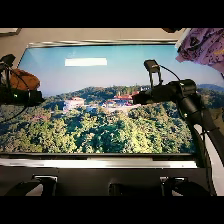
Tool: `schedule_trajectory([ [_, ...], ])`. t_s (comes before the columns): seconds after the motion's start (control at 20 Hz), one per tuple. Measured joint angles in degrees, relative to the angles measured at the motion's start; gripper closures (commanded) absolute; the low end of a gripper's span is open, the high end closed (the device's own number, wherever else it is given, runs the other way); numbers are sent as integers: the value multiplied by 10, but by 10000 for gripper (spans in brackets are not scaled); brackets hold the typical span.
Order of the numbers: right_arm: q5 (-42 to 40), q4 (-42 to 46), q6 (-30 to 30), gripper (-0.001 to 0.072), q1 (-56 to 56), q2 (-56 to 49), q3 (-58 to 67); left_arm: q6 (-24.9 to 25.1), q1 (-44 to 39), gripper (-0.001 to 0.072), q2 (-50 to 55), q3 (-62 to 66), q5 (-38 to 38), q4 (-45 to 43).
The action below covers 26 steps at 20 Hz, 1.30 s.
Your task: Fold the clothes and pants, and hang the long-sleeved shirts on hangers.
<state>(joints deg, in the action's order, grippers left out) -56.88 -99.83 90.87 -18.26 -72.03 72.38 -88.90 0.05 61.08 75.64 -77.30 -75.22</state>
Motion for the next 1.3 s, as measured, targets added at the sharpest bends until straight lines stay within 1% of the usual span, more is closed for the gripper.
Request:
schedule_trajectory([
  [1.05,0,0,0,679,0,0,0,0,0,687,0,0,0,0],
  [1.1,0,0,0,679,0,0,0,0,0,663,0,0,3,0],
  [1.15,0,0,0,679,0,0,0,0,0,566,1,0,11,0],
  [1.2,0,0,0,679,0,0,0,0,0,442,3,0,17,0],
  [1.25,0,0,0,679,0,0,0,-5,0,92,6,0,25,0],
  [1.3,0,0,0,679,0,0,0,-16,0,-13,10,0,29,-4],
])
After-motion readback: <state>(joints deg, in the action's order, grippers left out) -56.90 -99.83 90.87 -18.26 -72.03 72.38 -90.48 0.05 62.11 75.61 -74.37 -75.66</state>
